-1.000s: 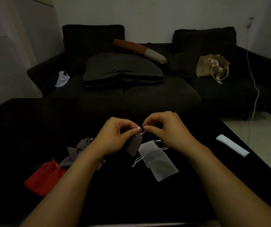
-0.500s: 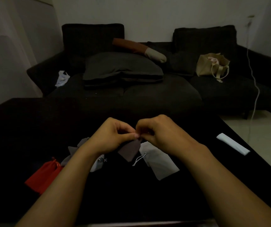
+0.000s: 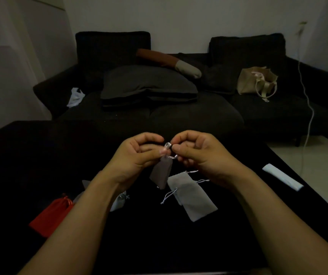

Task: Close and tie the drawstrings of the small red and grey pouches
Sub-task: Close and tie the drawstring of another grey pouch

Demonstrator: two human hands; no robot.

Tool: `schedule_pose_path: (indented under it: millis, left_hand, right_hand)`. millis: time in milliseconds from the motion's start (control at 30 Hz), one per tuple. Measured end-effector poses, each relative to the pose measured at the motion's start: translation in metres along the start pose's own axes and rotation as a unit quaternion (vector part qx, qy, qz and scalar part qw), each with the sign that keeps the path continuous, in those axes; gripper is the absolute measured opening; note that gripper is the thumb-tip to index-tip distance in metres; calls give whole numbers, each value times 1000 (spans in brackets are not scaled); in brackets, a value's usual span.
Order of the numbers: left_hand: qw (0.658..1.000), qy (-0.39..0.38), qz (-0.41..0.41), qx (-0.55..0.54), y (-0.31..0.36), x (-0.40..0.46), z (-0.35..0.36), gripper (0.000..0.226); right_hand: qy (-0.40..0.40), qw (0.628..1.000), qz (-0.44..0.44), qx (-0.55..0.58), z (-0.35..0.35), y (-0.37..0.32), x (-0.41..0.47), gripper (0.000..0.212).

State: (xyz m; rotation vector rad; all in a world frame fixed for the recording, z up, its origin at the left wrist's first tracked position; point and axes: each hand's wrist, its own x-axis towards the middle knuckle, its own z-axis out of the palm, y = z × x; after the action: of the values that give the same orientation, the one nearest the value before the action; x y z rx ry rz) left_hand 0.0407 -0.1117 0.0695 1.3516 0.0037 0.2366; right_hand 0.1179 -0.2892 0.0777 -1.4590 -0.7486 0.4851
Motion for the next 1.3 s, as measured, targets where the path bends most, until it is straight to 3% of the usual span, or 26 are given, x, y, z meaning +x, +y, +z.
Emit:
schedule_pose_path:
  millis: [100,200,433,767,1000,1167,1300]
  left_hand:
    - [1000,22,12,6,2,0,-4,35]
    - [993,30,26,115,5,2,-10,26]
    - [965,-18,78,249,-5,2,-5,24]
    - [969,-6,100,228,-5,3,0,24]
    - [970,-13,101,222,-3,0,0,23]
    - [949,9,124,291,-4,2,-4,23]
    - [912,36,126,389,-8,3,-1,27]
  right_hand:
    - [16,990,6,-142,-12,-9,-5,16]
    - [16,955,20,-295,-23,-16,-9,9]
    - [60,928,-83,-358,-10,-9,-3,9]
    - [-11,922,7,-388,-12,-1,-1,16]
    - [-33,931,-12,-363,-9,6,2,9]
    - [4,932,-13,-361,-12,-3,-1,11]
    - [-14,896,-9,-443,-4,-9,-3,7]
